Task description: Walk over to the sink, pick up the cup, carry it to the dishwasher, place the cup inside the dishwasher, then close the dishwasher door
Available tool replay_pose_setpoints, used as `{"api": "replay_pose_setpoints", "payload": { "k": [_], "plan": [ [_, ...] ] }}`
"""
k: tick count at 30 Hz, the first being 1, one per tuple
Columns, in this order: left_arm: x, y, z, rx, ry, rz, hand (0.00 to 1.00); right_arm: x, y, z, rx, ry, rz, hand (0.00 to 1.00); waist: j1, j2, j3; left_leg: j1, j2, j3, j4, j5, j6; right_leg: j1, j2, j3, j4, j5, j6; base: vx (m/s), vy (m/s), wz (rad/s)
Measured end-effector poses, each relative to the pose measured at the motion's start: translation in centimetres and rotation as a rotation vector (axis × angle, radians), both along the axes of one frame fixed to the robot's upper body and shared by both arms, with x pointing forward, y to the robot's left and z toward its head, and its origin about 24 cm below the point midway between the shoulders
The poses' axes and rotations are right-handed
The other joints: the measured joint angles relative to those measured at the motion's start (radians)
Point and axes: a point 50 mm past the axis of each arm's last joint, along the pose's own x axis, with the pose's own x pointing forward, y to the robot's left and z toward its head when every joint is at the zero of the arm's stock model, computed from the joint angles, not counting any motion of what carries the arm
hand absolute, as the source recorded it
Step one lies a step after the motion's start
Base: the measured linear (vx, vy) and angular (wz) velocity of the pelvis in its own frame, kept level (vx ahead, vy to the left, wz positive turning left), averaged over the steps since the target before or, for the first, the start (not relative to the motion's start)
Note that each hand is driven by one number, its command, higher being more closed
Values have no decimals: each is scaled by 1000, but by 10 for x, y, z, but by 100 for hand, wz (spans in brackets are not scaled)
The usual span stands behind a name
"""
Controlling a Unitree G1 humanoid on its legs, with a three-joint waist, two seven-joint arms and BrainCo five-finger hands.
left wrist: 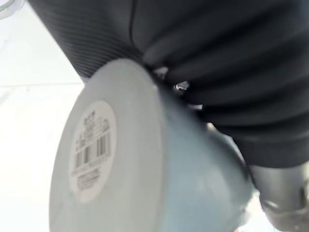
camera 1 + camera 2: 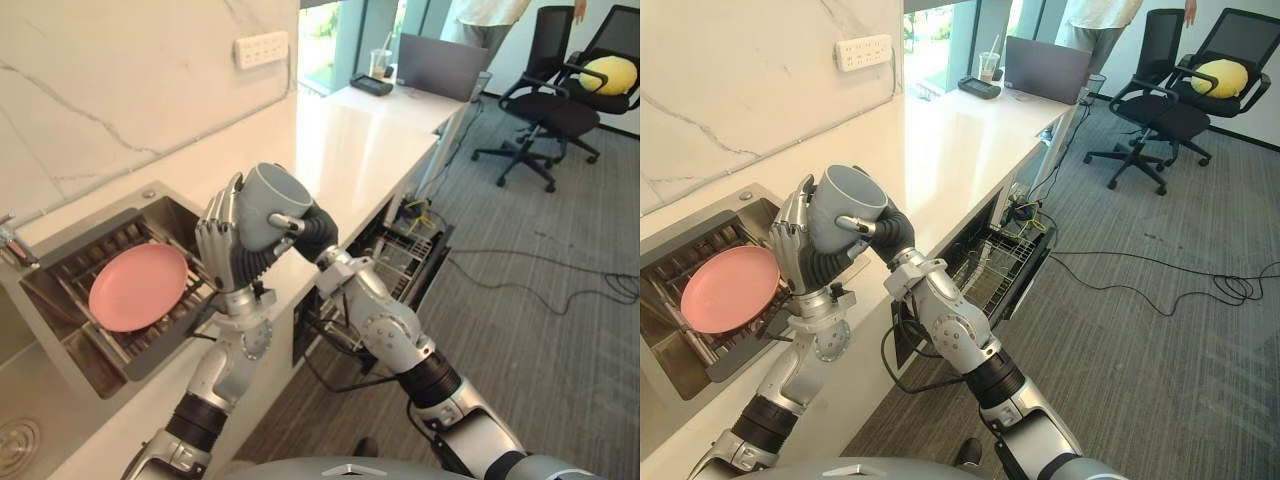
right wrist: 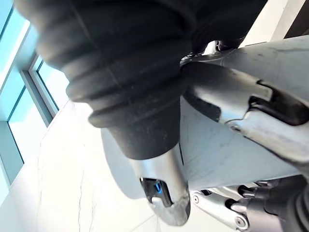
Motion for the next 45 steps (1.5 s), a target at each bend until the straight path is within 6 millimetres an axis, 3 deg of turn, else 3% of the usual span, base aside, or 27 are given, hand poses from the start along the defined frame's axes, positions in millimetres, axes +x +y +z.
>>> {"api": "replay_pose_setpoints", "payload": {
  "k": [12,13,20,25,28,30,35,38,43,45],
  "plan": [
    [-1,3,0,10,-20,2,100,2,4,1,21,1,23,100,10,2,-1,-11,3,-24,-3,7,-7,2,1,-20,0,-8,-3,11,0,5],
    [-1,4,0,11,-26,-3,0,2,5,0,31,2,31,100,15,2,-1,-12,4,-26,-3,7,-7,2,2,-25,0,-6,0,28,2,5],
    [-6,4,0,6,-48,-30,0,1,8,12,64,-74,11,100,27,8,-5,-16,4,-38,-3,8,-8,6,1,-28,0,-1,5,19,12,5],
    [-7,5,-12,27,5,-29,0,3,3,21,-62,-221,-205,100,20,9,-4,-15,5,-35,-4,11,-9,5,2,-25,0,-1,5,-1,2,-1],
    [-17,4,-23,29,37,-22,0,16,-29,48,16,-297,-504,100,19,11,-2,-10,4,-21,-5,11,-9,2,2,-16,0,0,5,-4,10,-10],
    [-17,13,-20,7,7,39,0,23,-67,59,123,-298,-703,100,16,14,0,-1,4,-8,-6,10,-8,3,3,-1,0,0,4,-6,11,-15],
    [-18,37,9,-60,-154,186,0,12,-122,49,188,-273,-941,100,-6,36,14,12,6,12,-8,9,-8,1,5,17,0,-4,-5,-10,6,-13],
    [-19,38,18,-75,-200,201,0,8,-141,39,227,-231,-1008,100,-13,43,19,22,12,28,-11,8,-10,1,13,29,0,-9,-1,-4,-11,-14],
    [-17,42,25,-144,-215,164,0,6,-147,33,249,-197,-1045,100,-32,40,25,30,25,36,-22,8,-15,1,27,32,-1,-16,-4,-3,-15,-4],
    [-20,33,33,-337,-168,-87,0,1,-161,28,248,-177,-1115,100,-29,38,33,30,29,36,-24,9,-17,1,31,33,0,-18,-4,34,-5,1]
  ]
}}
